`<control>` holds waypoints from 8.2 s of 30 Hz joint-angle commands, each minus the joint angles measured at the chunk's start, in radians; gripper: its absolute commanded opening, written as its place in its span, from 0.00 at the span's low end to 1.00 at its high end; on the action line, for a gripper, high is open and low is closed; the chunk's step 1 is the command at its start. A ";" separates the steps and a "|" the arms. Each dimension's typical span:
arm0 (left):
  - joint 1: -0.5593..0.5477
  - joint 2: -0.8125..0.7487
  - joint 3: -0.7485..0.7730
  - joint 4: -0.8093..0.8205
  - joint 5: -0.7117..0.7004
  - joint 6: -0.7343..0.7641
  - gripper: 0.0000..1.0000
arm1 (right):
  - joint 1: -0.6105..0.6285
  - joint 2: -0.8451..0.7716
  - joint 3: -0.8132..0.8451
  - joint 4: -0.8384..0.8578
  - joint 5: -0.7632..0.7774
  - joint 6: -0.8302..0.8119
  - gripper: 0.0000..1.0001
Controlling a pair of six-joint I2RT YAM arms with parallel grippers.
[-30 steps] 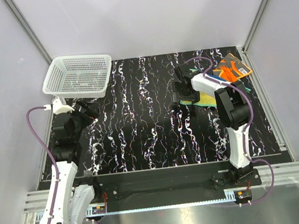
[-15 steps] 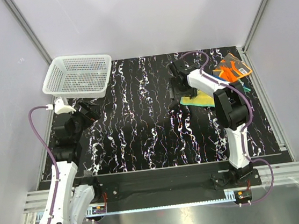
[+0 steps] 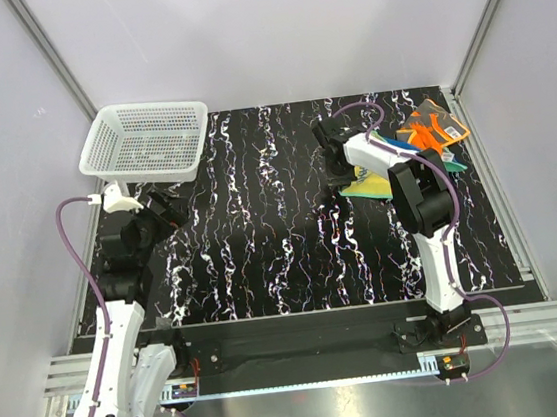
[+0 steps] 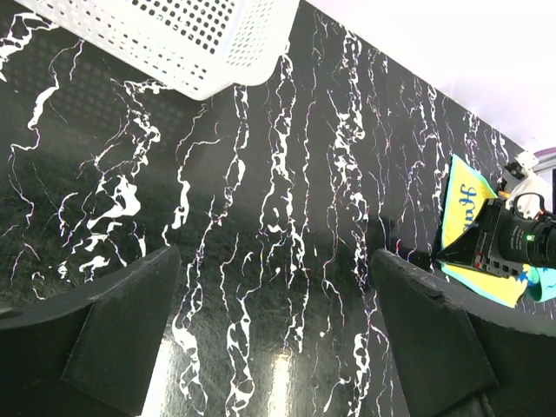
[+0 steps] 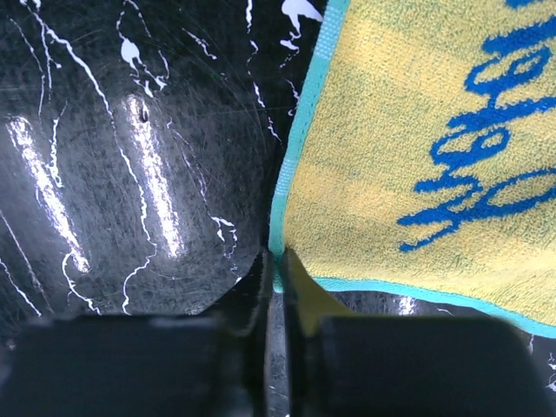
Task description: Roll the towels
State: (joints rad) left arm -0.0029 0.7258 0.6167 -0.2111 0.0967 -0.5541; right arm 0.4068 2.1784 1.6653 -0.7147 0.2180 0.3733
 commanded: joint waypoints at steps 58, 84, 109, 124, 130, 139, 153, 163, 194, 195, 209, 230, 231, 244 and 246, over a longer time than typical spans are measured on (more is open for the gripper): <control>-0.427 0.683 0.532 -0.209 -0.218 0.066 0.99 | 0.237 -1.244 -0.950 0.081 -0.209 0.354 0.00; -0.470 1.515 1.302 -0.472 -0.262 0.101 0.00 | 0.237 -1.315 -1.013 0.041 -0.264 0.355 0.00; -0.448 0.959 0.908 -0.250 -0.547 0.105 0.99 | 0.237 -1.293 -1.108 0.141 -0.284 0.424 0.00; -0.453 1.014 0.669 -0.465 -0.621 0.039 0.92 | 0.237 -1.232 -1.127 0.169 -0.304 0.424 0.00; -0.451 1.097 0.686 -0.508 -0.680 0.025 0.89 | 0.237 -1.253 -1.145 0.155 -0.304 0.429 0.00; -0.384 1.189 0.649 -0.436 -0.556 0.040 0.86 | 0.237 -1.246 -1.144 0.144 -0.305 0.418 0.00; -0.315 1.276 0.727 -0.497 -0.350 0.120 0.59 | 0.237 -1.189 -1.132 0.190 -0.319 0.424 0.00; -0.336 1.229 0.637 -0.541 -0.184 0.118 0.70 | 0.237 -1.229 -1.115 0.143 -0.325 0.434 0.00; -0.445 0.978 1.044 -0.801 -0.305 0.108 0.00 | -0.170 -0.929 -0.580 0.057 -0.523 0.288 0.00; -0.439 0.991 1.110 -0.827 -0.308 0.114 0.00 | -0.207 -0.849 -0.478 0.048 -0.541 0.279 0.00; -0.431 0.797 1.394 -0.785 -0.365 0.195 0.00 | -0.486 -0.644 0.059 -0.144 -0.694 0.207 0.00; -0.408 0.869 1.179 -0.659 -0.328 0.255 0.00 | -0.568 -0.523 -0.029 -0.081 -0.853 0.194 0.00; -0.405 0.891 1.249 -0.668 -0.333 0.255 0.00 | -0.568 -0.488 0.023 -0.094 -0.858 0.193 0.00; -0.408 0.548 0.773 -0.435 -0.356 0.156 0.00 | -0.576 -0.773 -0.327 -0.030 -0.784 0.156 0.00; -0.411 0.489 0.552 -0.401 -0.325 0.117 0.00 | -0.576 -0.862 -0.543 0.023 -0.786 0.190 0.00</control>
State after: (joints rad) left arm -0.4152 1.2827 1.3777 -0.7212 -0.2546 -0.3710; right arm -0.1646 1.4246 1.3399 -0.7673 -0.5823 0.5453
